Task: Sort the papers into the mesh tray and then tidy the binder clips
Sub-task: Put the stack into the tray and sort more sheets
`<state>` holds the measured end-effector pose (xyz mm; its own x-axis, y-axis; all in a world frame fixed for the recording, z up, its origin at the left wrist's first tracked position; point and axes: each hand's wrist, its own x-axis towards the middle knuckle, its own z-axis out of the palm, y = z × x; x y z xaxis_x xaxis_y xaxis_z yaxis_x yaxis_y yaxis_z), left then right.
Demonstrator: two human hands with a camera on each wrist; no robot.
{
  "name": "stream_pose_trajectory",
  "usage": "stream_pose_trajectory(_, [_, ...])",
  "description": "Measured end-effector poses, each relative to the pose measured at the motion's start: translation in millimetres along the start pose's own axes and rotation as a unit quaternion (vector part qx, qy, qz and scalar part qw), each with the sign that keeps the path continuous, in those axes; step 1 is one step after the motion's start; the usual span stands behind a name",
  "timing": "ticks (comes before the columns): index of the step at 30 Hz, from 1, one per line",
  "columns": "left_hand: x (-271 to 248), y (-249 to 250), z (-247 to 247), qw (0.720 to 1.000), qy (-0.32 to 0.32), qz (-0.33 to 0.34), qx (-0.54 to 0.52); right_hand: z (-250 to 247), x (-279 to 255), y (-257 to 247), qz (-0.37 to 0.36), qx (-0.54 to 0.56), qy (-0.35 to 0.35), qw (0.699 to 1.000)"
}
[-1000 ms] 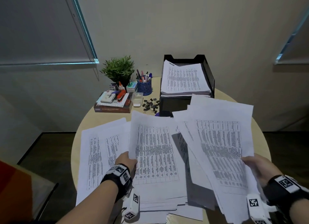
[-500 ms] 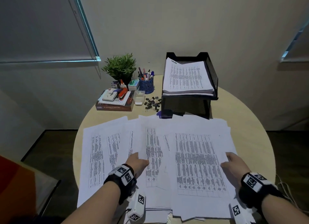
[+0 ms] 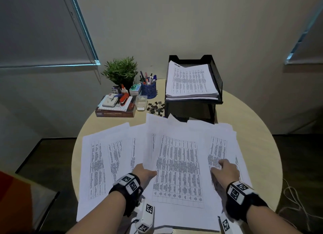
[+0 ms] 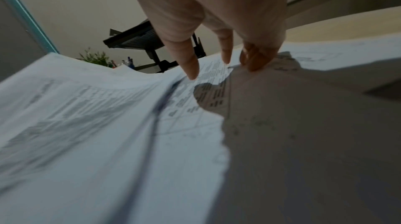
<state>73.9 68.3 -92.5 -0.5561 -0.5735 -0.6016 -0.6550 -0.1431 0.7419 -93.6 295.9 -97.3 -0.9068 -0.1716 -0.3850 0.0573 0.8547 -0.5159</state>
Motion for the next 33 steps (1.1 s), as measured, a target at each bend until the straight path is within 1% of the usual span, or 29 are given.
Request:
stream_pose_trajectory(1, [0, 0, -3, 1.000, 0.014, 0.005, 0.014, -2, 1, 2, 0.020, -0.019, 0.018, 0.999])
stream_pose_trajectory(3, [0, 1, -12, 0.999, 0.041, 0.005, 0.020, -7, 1, 4, 0.051, -0.033, 0.026, 0.998])
stream_pose_trajectory(4, [0, 2, -17, 0.998, 0.058, 0.009, 0.020, -8, 1, 6, 0.057, -0.042, 0.027, 0.997])
stream_pose_trajectory(7, [-2, 1, -31, 0.994, 0.108, -0.008, 0.007, -7, 4, 10, 0.052, -0.078, 0.031, 0.995])
stream_pose_trajectory(9, [-2, -1, -39, 0.991, 0.134, -0.021, -0.007, -6, 6, 10, 0.050, -0.083, 0.032, 0.995])
stream_pose_trajectory(13, [-4, -1, -42, 0.990, 0.138, -0.028, -0.006, -5, 13, 7, 0.064, -0.050, 0.017, 0.997])
stream_pose_trajectory(15, [-5, 1, -41, 0.990, 0.135, -0.024, 0.005, -5, 17, 5, 0.087, -0.042, -0.003, 0.995])
stream_pose_trajectory(19, [-5, 2, -39, 0.991, 0.128, -0.028, 0.014, -9, 20, -3, 0.149, -0.111, -0.029, 0.982])
stream_pose_trajectory(23, [-8, 2, -39, 0.991, 0.128, -0.034, 0.028, -9, 26, -10, 0.166, -0.134, -0.035, 0.976])
stream_pose_trajectory(25, [-10, 2, -39, 0.991, 0.127, -0.033, 0.030, -8, 33, -9, 0.168, -0.114, -0.043, 0.978])
stream_pose_trajectory(28, [-11, 3, -39, 0.991, 0.123, -0.031, 0.035, -7, 35, -4, 0.159, -0.009, -0.032, 0.987])
stream_pose_trajectory(31, [-14, 2, -41, 0.992, 0.122, -0.029, 0.026, -6, 32, 13, 0.101, 0.100, -0.009, 0.990])
stream_pose_trajectory(33, [-14, -1, -45, 0.992, 0.118, -0.032, 0.022, -7, 34, 28, 0.063, 0.181, 0.037, 0.981])
